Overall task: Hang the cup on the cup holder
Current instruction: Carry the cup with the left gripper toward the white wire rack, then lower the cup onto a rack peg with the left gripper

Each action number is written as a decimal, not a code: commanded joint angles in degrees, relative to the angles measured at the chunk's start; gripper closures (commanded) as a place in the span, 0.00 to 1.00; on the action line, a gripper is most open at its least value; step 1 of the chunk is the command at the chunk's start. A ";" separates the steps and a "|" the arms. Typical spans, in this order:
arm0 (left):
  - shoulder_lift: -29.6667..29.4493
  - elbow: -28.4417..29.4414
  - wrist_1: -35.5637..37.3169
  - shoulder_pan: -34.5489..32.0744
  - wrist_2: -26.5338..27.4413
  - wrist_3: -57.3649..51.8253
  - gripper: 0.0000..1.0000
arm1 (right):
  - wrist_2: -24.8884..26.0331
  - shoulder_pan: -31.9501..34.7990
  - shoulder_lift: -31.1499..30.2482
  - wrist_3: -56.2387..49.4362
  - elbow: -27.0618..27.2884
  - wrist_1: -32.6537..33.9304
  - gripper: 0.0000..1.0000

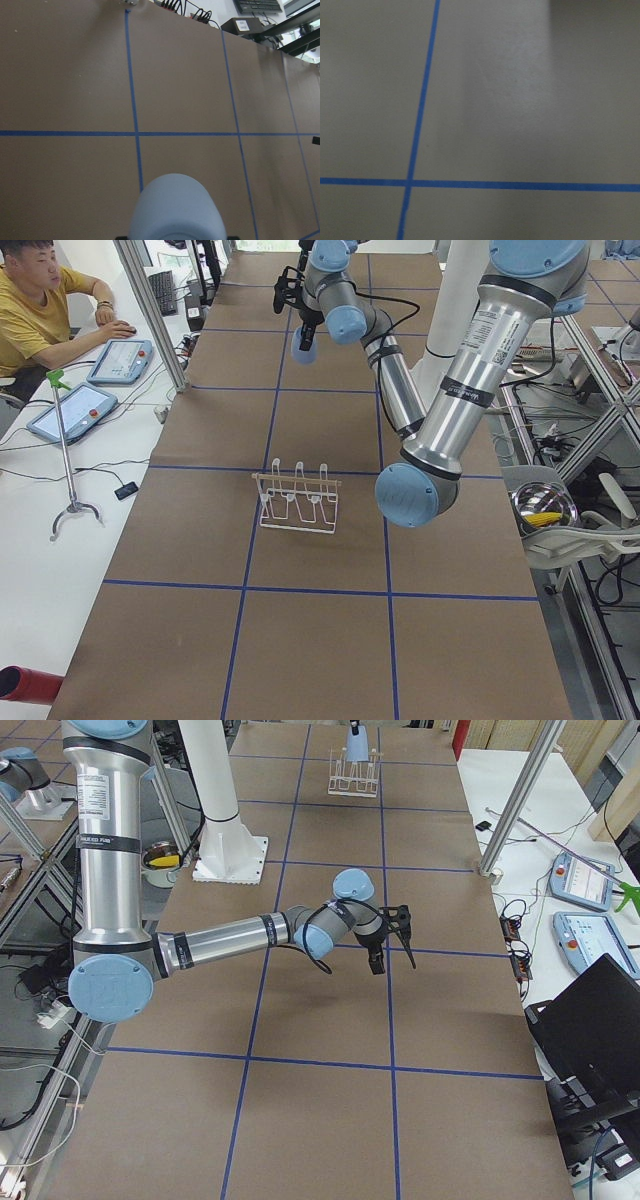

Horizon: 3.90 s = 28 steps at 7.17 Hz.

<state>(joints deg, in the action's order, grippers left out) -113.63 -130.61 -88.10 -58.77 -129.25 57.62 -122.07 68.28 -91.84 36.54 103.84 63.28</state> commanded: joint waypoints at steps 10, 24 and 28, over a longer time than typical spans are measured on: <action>5.70 11.43 9.70 -3.02 13.41 -29.75 1.00 | -6.69 13.98 0.44 -39.88 -0.04 29.00 0.00; 11.77 18.01 1.96 -2.84 7.96 -31.96 1.00 | -6.51 13.90 0.26 -39.70 0.04 28.91 0.00; 11.94 22.86 -4.72 -2.58 7.96 -30.81 1.00 | -6.42 13.90 0.35 -39.70 -0.04 28.91 0.00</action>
<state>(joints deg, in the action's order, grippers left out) -101.80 -108.46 -91.88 -61.45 -121.29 26.55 -128.53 82.21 -91.50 -3.17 103.81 92.17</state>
